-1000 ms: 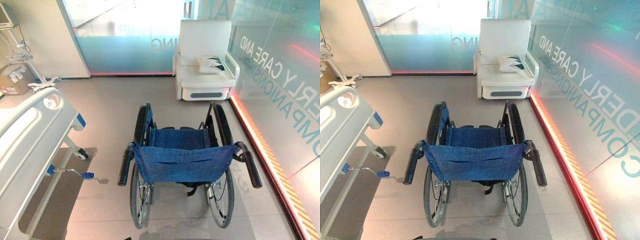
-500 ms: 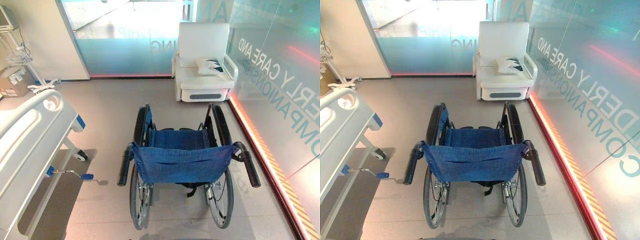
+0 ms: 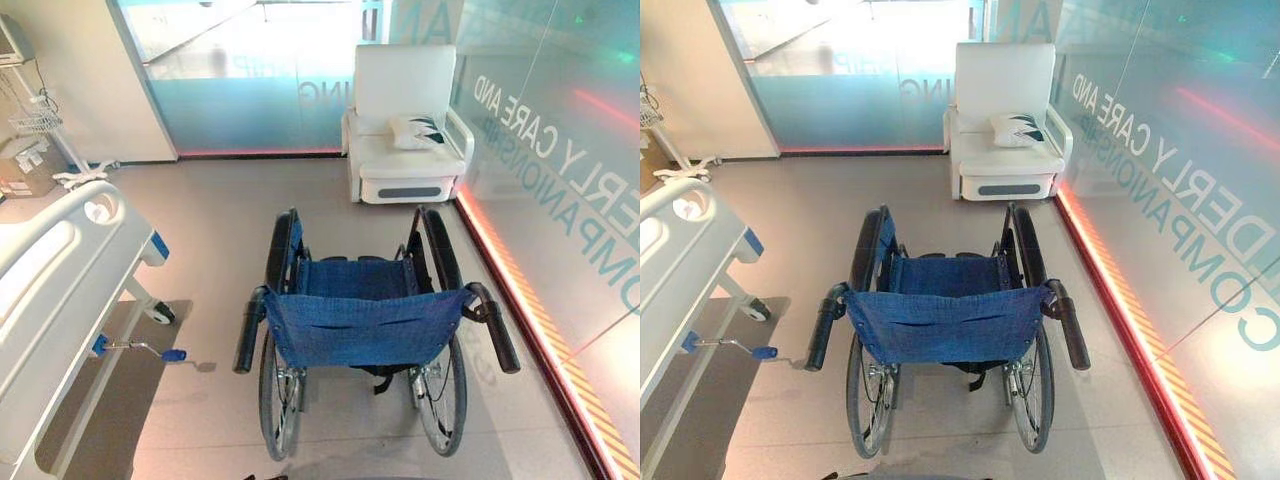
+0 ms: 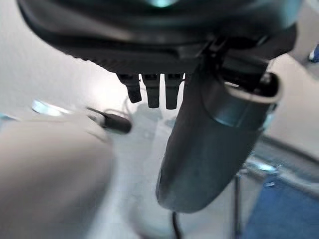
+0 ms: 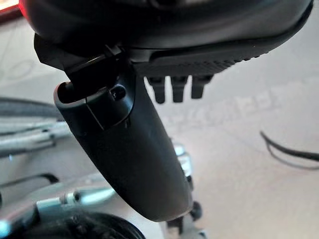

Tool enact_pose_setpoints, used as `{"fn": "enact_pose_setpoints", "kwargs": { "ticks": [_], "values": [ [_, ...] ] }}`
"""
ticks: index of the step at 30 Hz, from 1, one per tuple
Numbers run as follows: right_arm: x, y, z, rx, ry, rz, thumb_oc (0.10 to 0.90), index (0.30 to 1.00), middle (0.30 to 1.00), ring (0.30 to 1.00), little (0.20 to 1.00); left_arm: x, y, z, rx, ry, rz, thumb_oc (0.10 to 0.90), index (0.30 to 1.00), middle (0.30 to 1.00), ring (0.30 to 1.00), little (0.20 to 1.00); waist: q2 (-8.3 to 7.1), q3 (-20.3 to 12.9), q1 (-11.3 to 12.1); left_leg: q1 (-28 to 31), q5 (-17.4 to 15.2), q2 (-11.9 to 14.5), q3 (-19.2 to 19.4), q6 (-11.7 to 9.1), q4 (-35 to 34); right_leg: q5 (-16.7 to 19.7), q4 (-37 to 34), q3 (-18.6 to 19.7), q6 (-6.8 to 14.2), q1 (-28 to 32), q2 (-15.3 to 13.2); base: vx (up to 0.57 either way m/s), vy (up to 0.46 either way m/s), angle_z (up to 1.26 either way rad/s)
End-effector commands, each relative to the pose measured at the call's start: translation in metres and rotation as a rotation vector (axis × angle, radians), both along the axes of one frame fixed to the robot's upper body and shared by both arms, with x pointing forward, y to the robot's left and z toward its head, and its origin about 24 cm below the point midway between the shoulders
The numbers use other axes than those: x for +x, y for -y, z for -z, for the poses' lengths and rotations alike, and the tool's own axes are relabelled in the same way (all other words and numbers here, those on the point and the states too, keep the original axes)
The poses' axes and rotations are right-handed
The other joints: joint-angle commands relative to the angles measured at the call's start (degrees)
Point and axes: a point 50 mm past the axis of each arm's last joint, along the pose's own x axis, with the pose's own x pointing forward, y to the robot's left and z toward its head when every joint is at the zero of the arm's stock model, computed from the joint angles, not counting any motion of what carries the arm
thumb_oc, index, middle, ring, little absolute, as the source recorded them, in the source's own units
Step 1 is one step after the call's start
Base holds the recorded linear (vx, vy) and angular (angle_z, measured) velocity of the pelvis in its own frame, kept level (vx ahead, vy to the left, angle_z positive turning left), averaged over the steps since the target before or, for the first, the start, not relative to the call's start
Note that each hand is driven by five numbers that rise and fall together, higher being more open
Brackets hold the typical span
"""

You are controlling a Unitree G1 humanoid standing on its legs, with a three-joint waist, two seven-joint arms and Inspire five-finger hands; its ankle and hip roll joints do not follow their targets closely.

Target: Push the wheelchair next to the bed

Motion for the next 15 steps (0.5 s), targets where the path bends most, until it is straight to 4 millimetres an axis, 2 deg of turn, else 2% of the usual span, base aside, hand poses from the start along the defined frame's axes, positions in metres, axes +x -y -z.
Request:
{"fn": "enact_pose_setpoints", "kwargs": {
  "ticks": [1, 2, 3, 4, 5, 8, 9, 10, 12, 13, 15],
  "values": [
    [0.068, 0.063, -0.024, -0.197, 0.323, 0.216, 0.800, 0.900, 0.900, 0.900, 0.900, 0.034, -0.032, -0.018, 0.025, 0.194, -0.138, 0.800, 0.900, 0.900, 0.900, 0.900, 0.89, 1.2, -1.5, -2.8, 0.9, 1.3, -2.0, -2.4, 0.5, 2.4, 0.8, 0.2, 0.3, -0.2, -1.4, 0.00, 0.000, 0.00],
    [0.069, 0.070, -0.027, -0.228, 0.344, 0.240, 0.800, 0.900, 0.900, 0.900, 0.900, 0.038, -0.037, -0.021, 0.031, 0.219, -0.155, 0.800, 0.900, 0.900, 0.900, 0.900, 0.91, 1.2, -1.6, -2.8, 0.9, 1.3, -2.0, -2.4, 0.5, 2.5, 0.8, 0.3, 0.3, -0.2, -1.4, -0.02, -0.003, -0.04],
    [0.075, 0.089, -0.039, -0.320, 0.397, 0.298, 0.800, 0.900, 0.900, 0.900, 0.900, 0.049, -0.052, -0.032, 0.044, 0.298, -0.194, 0.800, 0.900, 0.900, 0.900, 0.900, 0.95, 1.3, -1.7, -2.8, 0.8, 1.3, -1.9, -2.4, 0.5, 2.5, 0.8, 0.5, 0.4, -0.3, -1.4, -0.02, -0.004, -0.07],
    [0.075, 0.091, -0.040, -0.338, 0.406, 0.307, 0.800, 0.900, 0.900, 0.900, 0.900, 0.050, -0.053, -0.034, 0.042, 0.307, -0.199, 0.800, 0.900, 0.900, 0.900, 0.900, 0.95, 1.3, -1.7, -2.8, 0.8, 1.3, -1.9, -2.4, 0.5, 2.5, 0.8, 0.5, 0.4, -0.3, -1.4, -0.03, -0.009, -0.22],
    [0.078, 0.108, -0.052, -0.434, 0.452, 0.376, 0.800, 0.900, 0.900, 0.900, 0.900, 0.061, -0.069, -0.048, 0.057, 0.386, -0.237, 0.800, 0.900, 0.900, 0.900, 0.900, 0.95, 1.4, -1.7, -2.8, 0.7, 1.3, -1.8, -2.4, 0.5, 2.6, 0.7, 0.6, 0.4, -0.3, -1.4, -0.03, -0.009, -0.26],
    [0.081, 0.127, -0.067, -0.534, 0.495, 0.447, 0.800, 0.900, 0.900, 0.900, 0.900, 0.074, -0.083, -0.063, 0.081, 0.455, -0.268, 0.800, 0.900, 0.900, 0.900, 0.900, 0.90, 1.4, -1.6, -2.8, 0.6, 1.2, -1.8, -2.5, 0.5, 2.6, 0.6, 0.7, 0.5, -0.3, -1.4, -0.01, -0.006, -0.09],
    [0.088, 0.142, -0.083, -0.618, 0.542, 0.513, 0.800, 0.900, 0.900, 0.900, 0.900, 0.086, -0.094, -0.079, 0.111, 0.508, -0.277, 0.800, 0.900, 0.900, 0.900, 0.900, 0.83, 1.5, -1.5, -2.8, 0.5, 1.2, -2.0, -2.5, 0.5, 2.8, 0.5, 0.7, 0.5, -0.2, -1.4, -0.02, -0.015, 0.03],
    [0.090, 0.145, -0.086, -0.647, 0.558, 0.527, 0.800, 0.900, 0.900, 0.900, 0.900, 0.088, -0.097, -0.082, 0.122, 0.521, -0.275, 0.800, 0.900, 0.900, 0.900, 0.900, 0.81, 1.5, -1.5, -2.8, 0.5, 1.2, -2.0, -2.5, 0.5, 2.8, 0.5, 0.7, 0.5, -0.2, -1.4, 0.00, 0.000, 0.00],
    [0.105, 0.156, -0.109, -0.741, 0.635, 0.582, 0.800, 0.900, 0.900, 0.900, 0.900, 0.109, -0.106, -0.107, 0.170, 0.607, -0.262, 0.800, 0.900, 0.900, 0.900, 0.900, 0.75, 1.6, -1.4, -2.8, 0.5, 1.1, -2.1, -2.5, 0.5, 2.8, 0.4, 0.6, 0.5, -0.1, -1.5, 0.00, 0.000, 0.00],
    [0.106, 0.157, -0.111, -0.757, 0.647, 0.586, 0.800, 0.900, 0.900, 0.900, 0.900, 0.110, -0.106, -0.109, 0.172, 0.618, -0.263, 0.800, 0.900, 0.900, 0.900, 0.900, 0.73, 1.6, -1.4, -2.8, 0.5, 1.1, -2.1, -2.5, 0.5, 2.8, 0.4, 0.6, 0.5, -0.1, -1.5, 0.00, 0.000, 0.00],
    [0.118, 0.160, -0.128, -0.804, 0.717, 0.611, 0.800, 0.900, 0.900, 0.900, 0.900, 0.123, -0.108, -0.128, 0.173, 0.689, -0.266, 0.800, 0.900, 0.900, 0.900, 0.900, 0.66, 1.7, -1.3, -2.8, 0.4, 1.1, -2.3, -2.4, 0.5, 2.8, 0.3, 0.5, 0.5, 0.0, -1.5, 0.00, 0.000, 0.00]
  ]
}}
